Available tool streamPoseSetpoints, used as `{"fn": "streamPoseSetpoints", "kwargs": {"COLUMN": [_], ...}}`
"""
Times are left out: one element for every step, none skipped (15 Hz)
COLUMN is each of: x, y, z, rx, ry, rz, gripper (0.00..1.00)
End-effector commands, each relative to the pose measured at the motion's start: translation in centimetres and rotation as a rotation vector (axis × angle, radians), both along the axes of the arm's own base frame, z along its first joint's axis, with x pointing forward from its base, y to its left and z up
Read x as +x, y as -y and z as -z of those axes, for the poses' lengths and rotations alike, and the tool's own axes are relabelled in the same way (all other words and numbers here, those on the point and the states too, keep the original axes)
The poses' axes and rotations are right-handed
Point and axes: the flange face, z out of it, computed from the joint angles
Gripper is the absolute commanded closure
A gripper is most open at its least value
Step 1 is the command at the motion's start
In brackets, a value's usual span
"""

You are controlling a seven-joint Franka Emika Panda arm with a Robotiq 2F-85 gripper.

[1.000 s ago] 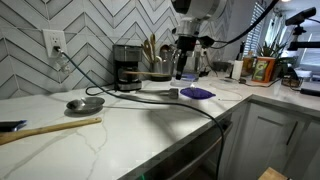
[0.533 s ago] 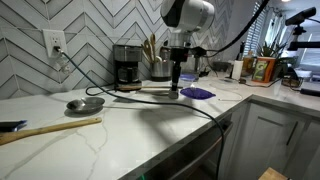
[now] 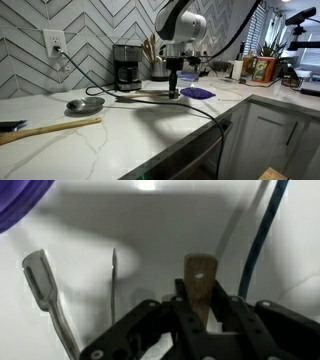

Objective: Put the wooden spatula on the counter

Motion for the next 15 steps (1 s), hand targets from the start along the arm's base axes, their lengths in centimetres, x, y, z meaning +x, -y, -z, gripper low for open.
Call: {"fn": "streamPoseSetpoints", "kwargs": {"x": [-0.1, -0.3, -0.4, -0.6, -0.8, -1.1, -1.4, -1.7, -2.2, -2.6, -3.1, -3.6, -4.0, -4.5, -5.0], "y": [-0.1, -0.2, -0.2, -0.3, -0.3, -0.3, -0.2, 0.0, 0.4, 0.9, 1.4, 2.1, 2.8, 3.4, 4.0], "z": [-0.3, -1.1, -2.0, -3.1, -4.0, -5.1, -6.1, -6.9, -7.8, -8.7, -9.5, -10.3, -11.1, -11.9, -12.8], "rx": [-0.017, -0.017, -0.015, -0.008, 0.001, 0.018, 0.032, 0.041, 0.056, 0.057, 0.043, 0.027, 0.018, 0.008, 0.007], "ry": [0.018, 0.026, 0.04, 0.057, 0.069, 0.075, 0.077, 0.077, 0.07, 0.07, 0.07, 0.075, 0.095, 0.108, 0.128], "rz": [-0.034, -0.036, -0.036, -0.029, -0.017, 0.007, 0.032, 0.063, 0.109, 0.149, 0.198, 0.255, 0.304, 0.356, 0.406], "gripper": [0.4, 0.33, 0.25, 0.18, 0.09, 0.03, 0.0, 0.0, 0.0, 0.0, 0.0, 0.0, 0.0, 0.0, 0.0]}}
